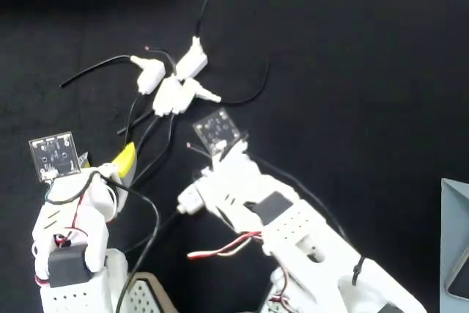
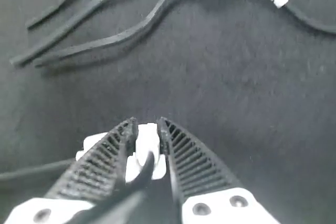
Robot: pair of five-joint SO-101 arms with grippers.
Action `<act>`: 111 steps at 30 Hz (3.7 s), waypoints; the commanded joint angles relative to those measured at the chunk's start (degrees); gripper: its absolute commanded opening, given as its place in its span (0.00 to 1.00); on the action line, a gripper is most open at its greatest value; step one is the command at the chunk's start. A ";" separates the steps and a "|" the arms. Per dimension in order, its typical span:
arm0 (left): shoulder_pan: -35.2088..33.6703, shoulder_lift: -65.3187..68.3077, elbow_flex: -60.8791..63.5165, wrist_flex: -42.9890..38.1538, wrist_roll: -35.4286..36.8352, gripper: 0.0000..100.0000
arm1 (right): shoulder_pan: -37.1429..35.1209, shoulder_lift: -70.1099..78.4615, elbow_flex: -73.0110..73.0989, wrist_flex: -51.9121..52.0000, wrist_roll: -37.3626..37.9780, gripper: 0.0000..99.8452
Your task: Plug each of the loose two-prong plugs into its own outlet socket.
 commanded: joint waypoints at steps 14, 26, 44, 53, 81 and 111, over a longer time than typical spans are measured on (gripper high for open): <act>-0.48 -0.35 -0.04 0.00 0.35 0.31 | -0.79 0.04 -2.77 4.48 0.00 0.01; -0.48 -0.35 -0.04 0.00 0.26 0.31 | -4.40 0.13 -0.48 2.73 -0.44 0.01; -0.48 -0.35 -0.04 0.00 0.26 0.31 | 1.14 5.49 -3.82 3.96 -0.26 0.01; -0.48 -0.35 -0.04 0.00 0.26 0.31 | -0.44 4.53 -3.65 5.98 -0.53 0.01; -0.48 -0.35 0.13 -0.35 0.44 0.31 | -1.76 20.00 -8.66 3.96 1.85 0.02; 22.37 5.19 -5.14 8.09 -15.91 0.31 | 24.00 -18.68 -21.93 42.37 -3.08 0.01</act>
